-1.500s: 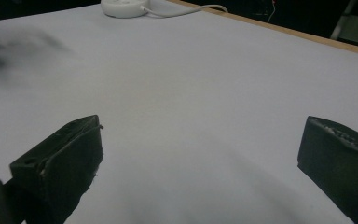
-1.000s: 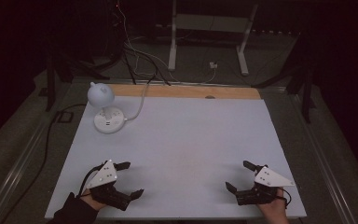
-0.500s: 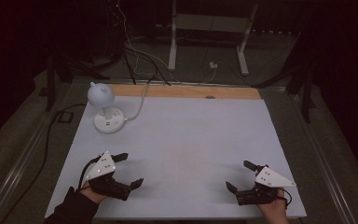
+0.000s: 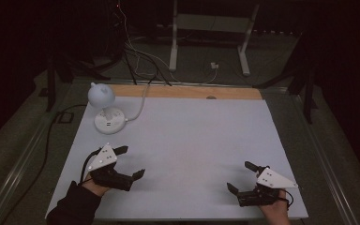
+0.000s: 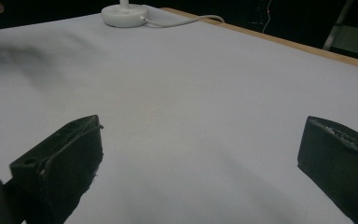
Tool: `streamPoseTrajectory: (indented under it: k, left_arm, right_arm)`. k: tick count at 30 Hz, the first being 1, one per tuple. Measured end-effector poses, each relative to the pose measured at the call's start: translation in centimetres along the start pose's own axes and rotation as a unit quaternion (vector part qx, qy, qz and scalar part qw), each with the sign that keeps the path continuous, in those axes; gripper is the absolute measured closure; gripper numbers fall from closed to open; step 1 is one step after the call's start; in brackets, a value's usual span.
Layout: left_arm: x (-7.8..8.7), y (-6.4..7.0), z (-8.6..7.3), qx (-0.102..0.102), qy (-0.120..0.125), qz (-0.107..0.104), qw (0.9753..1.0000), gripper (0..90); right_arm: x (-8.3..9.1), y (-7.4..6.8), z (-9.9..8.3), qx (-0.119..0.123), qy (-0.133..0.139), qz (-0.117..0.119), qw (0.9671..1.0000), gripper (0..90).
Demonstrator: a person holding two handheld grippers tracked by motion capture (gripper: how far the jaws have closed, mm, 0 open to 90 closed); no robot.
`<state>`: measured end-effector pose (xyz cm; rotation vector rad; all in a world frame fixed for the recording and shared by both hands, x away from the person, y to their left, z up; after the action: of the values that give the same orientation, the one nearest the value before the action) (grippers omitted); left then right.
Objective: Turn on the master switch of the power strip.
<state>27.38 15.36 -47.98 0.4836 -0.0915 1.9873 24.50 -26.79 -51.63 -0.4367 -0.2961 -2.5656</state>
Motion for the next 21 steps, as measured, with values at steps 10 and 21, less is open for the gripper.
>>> streamPoseTrajectory:
  k: [10,21]
  left_arm:
    - [0.5,-2.2,1.0,0.013,0.016,0.042,0.9989,0.2]
    - [1.4,-4.6,1.7,0.029,0.027,0.102,0.9940,0.2]
  right_arm:
    - [0.0,0.0,0.1,-0.004,0.003,0.003,1.0000,0.0]
    - [0.2,-0.1,0.2,-0.003,0.005,0.005,1.0000,0.0]
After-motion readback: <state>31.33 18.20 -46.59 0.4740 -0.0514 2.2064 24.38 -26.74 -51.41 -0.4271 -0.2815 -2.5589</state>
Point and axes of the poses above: each handheld gripper's, and its own axes: x roughly backward along the jaws, z roughly out of its top, y roughly to its right, the point moved 4 cm from there along -x, roughly forward along the jaws, and after that the axes turned 14 degrees about -z, right-handed, at the moved point
